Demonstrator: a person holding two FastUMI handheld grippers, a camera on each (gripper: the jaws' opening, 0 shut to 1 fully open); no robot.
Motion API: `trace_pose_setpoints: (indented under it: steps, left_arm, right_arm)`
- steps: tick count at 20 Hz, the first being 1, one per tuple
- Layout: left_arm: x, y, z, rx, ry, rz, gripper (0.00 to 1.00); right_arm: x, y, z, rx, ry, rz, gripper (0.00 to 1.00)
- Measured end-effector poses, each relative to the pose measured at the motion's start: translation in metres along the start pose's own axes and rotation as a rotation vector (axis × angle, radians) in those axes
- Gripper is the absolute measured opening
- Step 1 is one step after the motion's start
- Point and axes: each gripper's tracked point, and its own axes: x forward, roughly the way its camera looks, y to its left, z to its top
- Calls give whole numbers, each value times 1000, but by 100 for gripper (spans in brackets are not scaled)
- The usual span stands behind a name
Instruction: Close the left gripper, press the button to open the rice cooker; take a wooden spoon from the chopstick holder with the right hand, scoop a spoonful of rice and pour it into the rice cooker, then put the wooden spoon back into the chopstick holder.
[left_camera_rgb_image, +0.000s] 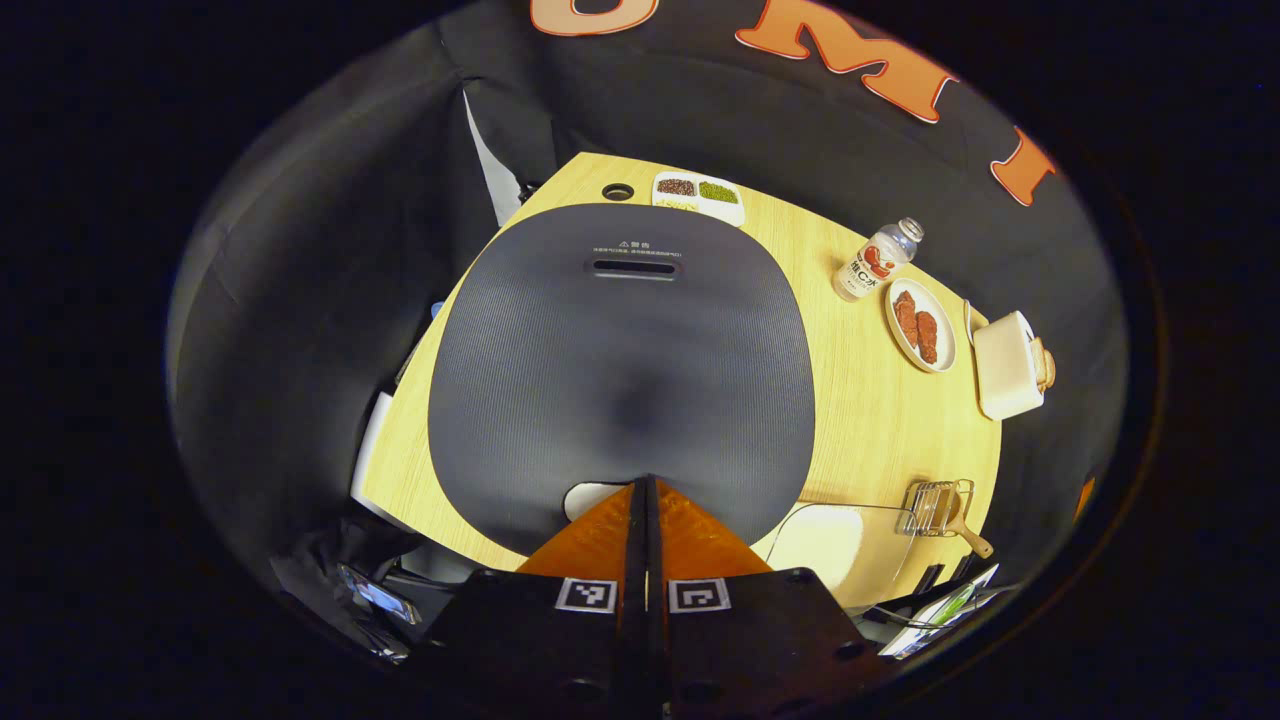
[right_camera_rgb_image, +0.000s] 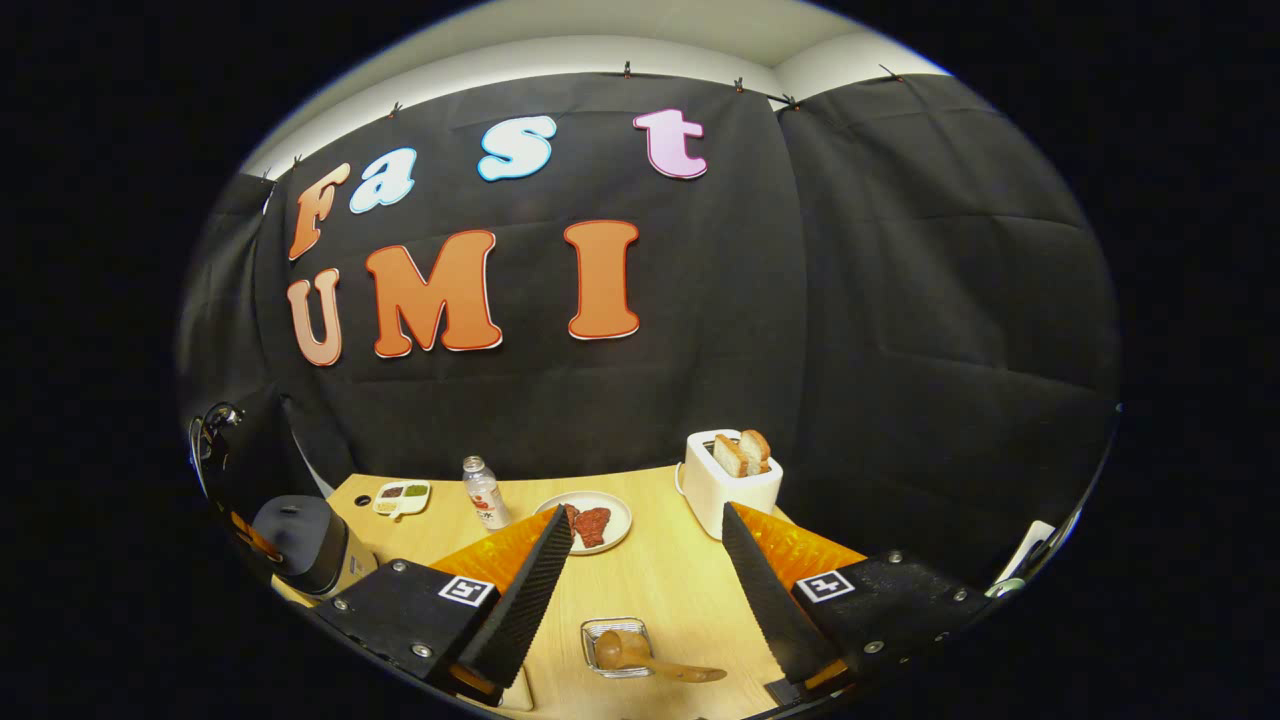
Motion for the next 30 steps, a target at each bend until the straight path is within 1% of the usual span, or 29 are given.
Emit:
trace_pose_setpoints:
  steps: [2, 4, 5, 7, 9, 12, 13, 14, 16, 17, 19, 21, 24, 25, 26, 27, 30]
  left_arm:
    - [-4, -1, 4, -16, -51, -10, 6]
    - [-12, -2, 6, -28, -82, -2, 5]
    - [-21, -3, 13, -24, -119, -1, 6]
    - [-49, -9, 42, -2, -263, -17, 5]
    - [-80, -13, 78, 25, -439, -17, 5]
    - [-123, -13, 121, 51, -661, 36, 5]
    - [-135, -15, 129, 73, -721, 51, 4]
    - [-145, -13, 132, 102, -761, 82, 5]
    - [-154, -16, 129, 116, -785, 111, 5]
    - [-156, -17, 124, 102, -789, 103, 5]
    - [-156, -28, 122, 68, -810, 62, 5]
    - [-158, -32, 122, 62, -851, 46, 5]
    - [-171, -57, 122, 128, -927, -1, 6]
    - [-175, -65, 119, 153, -944, -16, 18]
    - [-179, -72, 119, 175, -960, -22, 26]
    - [-184, -76, 120, 192, -978, -19, 36]
    - [-183, -89, 121, 212, -1003, -37, 68]
  right_arm:
    - [6, -7, -9, -2, 27, -6, 94]
    - [10, -11, -20, 23, 65, -5, 94]
    - [11, -13, -27, 34, 83, -6, 94]
    - [14, -16, -38, 22, 109, -2, 94]
    - [18, -30, -45, 1, 132, -29, 94]
    - [17, -41, -52, 29, 162, -28, 94]
    - [17, -45, -56, 35, 169, -35, 94]
    - [17, -47, -60, 41, 177, -40, 94]
    - [15, -51, -68, 53, 199, -43, 94]
    - [12, -52, -73, 53, 208, -45, 94]
    - [7, -58, -81, 53, 221, -58, 94]
    - [1, -61, -91, 68, 243, -67, 94]
    - [-6, -63, -108, 102, 275, -76, 94]
    - [-10, -62, -113, 113, 285, -78, 94]
    - [-12, -60, -117, 123, 289, -74, 94]
    - [-16, -58, -121, 130, 290, -74, 94]
    - [-19, -54, -139, 134, 299, -80, 94]
